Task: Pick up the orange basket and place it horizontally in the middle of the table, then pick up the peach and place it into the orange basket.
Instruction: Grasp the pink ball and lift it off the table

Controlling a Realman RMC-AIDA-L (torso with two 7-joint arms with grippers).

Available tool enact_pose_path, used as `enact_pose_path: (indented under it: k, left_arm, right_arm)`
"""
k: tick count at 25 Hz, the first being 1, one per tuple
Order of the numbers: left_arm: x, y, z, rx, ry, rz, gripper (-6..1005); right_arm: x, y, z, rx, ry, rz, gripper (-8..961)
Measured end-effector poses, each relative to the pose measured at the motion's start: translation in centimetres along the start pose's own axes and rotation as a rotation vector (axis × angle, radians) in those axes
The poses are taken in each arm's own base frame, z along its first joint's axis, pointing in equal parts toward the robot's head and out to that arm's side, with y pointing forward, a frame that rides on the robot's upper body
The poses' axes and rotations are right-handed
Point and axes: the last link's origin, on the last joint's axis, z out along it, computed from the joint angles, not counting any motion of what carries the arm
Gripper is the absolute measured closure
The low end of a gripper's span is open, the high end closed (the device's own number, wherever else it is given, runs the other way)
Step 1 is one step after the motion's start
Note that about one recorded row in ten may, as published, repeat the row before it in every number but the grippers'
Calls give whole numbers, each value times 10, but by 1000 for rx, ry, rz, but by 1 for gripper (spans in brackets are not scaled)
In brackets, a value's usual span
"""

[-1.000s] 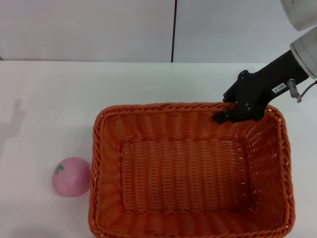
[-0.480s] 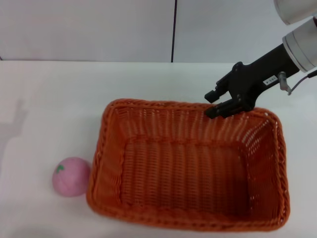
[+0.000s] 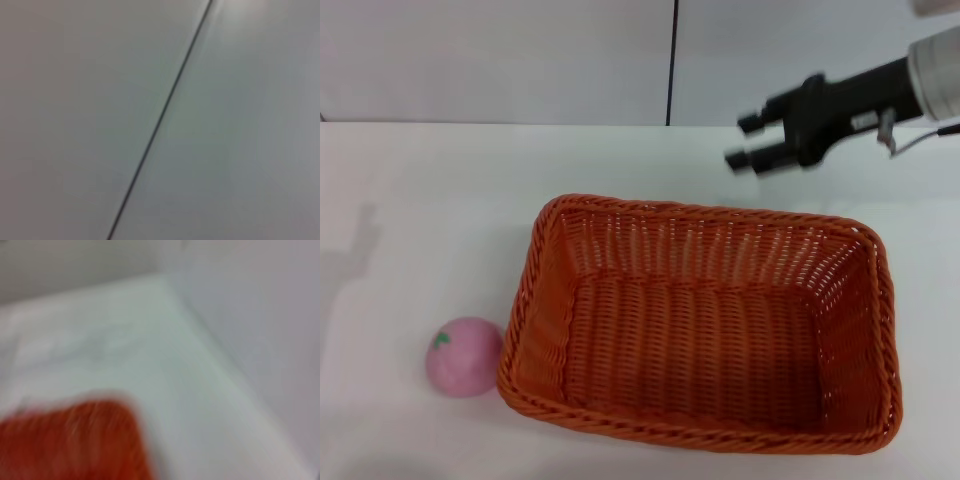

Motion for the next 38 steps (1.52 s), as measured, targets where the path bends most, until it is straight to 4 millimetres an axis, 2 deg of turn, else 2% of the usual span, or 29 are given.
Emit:
enact_pose_path:
  k: [3,5,9,13,17,18,19,23,28,30,38]
  left_arm:
    - [1,1,-4,-36,-22,4,188]
    - [3,0,-10,-75,-53,-6,188]
    - [7,-2,-15,-238,-193,-34,188]
    - [5,-3,-16,-398,-379,-65,188]
    - [1,-6,-18,-484,-537,-68,188]
    - [0,-7,-18,-491,-567,-64,187]
    - [-1,-8,-19,-494,-586,-64,187]
    - [-5,-11,-21,-513,-669,-64,187]
    - [-7,-13,-21,-515,-714,-60,187]
    - [-14,-18,-23,-528,-833,-47,187]
    - [-27,-16,-33,-552,-956,-45,192]
  right_arm:
    - [13,-6,-19,101,-204,84,397]
    - [27,-5,-40,191,-403,163,397]
    - [60,10,-75,344,-683,219,397]
    - [95,24,-98,498,-903,295,398]
    - [128,38,-119,622,-1054,361,398]
    - [139,43,-130,669,-1085,376,398]
    - [139,43,-130,669,-1085,376,398]
    - [161,50,-150,778,-1149,422,398]
    - [168,52,-154,807,-1186,454,398]
    - [169,53,-155,812,-1197,456,398]
    - [169,53,-153,815,-1229,480,397]
